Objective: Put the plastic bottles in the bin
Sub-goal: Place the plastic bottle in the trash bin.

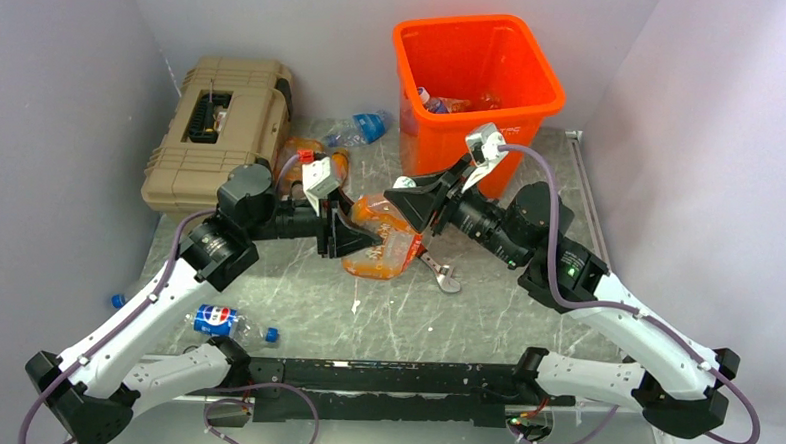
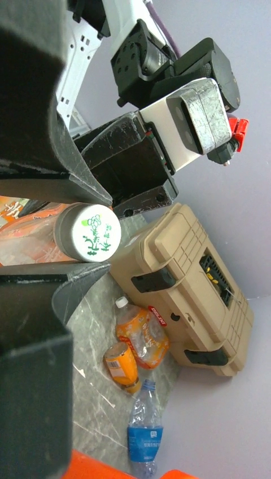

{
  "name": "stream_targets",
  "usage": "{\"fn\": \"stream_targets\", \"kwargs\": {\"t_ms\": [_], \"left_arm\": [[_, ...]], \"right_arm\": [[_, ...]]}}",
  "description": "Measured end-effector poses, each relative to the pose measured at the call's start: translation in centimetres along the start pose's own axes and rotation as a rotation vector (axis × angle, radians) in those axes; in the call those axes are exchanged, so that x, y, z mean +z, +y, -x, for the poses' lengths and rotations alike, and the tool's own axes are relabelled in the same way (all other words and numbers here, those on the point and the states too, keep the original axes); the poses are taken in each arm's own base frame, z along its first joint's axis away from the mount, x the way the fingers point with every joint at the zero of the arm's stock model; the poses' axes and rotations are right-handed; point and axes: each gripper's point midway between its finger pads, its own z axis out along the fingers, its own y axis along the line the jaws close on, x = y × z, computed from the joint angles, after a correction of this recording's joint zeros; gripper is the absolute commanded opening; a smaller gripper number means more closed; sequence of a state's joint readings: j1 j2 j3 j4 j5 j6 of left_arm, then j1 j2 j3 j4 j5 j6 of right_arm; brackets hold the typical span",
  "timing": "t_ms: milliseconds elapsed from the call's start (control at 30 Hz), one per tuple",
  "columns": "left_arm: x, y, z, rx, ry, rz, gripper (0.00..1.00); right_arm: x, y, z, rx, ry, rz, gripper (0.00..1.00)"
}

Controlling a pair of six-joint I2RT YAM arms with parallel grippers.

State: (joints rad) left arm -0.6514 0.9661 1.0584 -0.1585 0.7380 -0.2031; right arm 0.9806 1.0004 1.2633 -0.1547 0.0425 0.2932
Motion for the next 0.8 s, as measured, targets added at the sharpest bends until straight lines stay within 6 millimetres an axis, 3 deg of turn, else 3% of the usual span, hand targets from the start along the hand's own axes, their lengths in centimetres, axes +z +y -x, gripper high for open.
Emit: {"fn": "stream_targets", "kwargs": {"t_ms": [67,100,167,200,233,400,533,600,800], "left_arm": [[0.0,0.0,0.0,0.006,0.0,-0.001,0.02],[0.0,0.0,0.0,0.007,-0.001,-0.001,0.12],[0.0,0.0,0.0,0.008,-0.001,0.001,0.53],[0.0,0.0,0.0,0.008,-0.001,0.001,0.91],[0.0,0.1,0.0,0.01,-0.002,0.004,0.98],[-0.7,0.9,0.3,0.024,-0.021,0.085,1.0],[-3.4,1.8,1.5,0.106,-0.102,0.244,1.0],[-4.9,2.1,2.3,0.153,-0.144,0.316,0.99],[-10.0,5.2,4.0,0.271,-0.226,0.642,1.0]], "right_arm": [[0.0,0.1,0.1,0.006,-0.004,0.001,0.09],[0.0,0.1,0.1,0.007,-0.005,0.002,0.0],[0.0,0.1,0.1,0.007,-0.005,0.005,0.0],[0.0,0.1,0.1,0.007,-0.004,0.005,0.0],[0.0,0.2,0.1,0.007,-0.004,0.008,0.0],[0.0,-0.4,0.3,-0.017,-0.014,-0.022,0.0],[-0.8,-2.4,2.3,-0.096,-0.079,-0.131,0.0],[-1.3,-3.4,4.7,-0.143,-0.157,-0.193,0.0],[-4.7,-6.8,16.0,-0.295,-0.593,-0.483,0.0]]}}
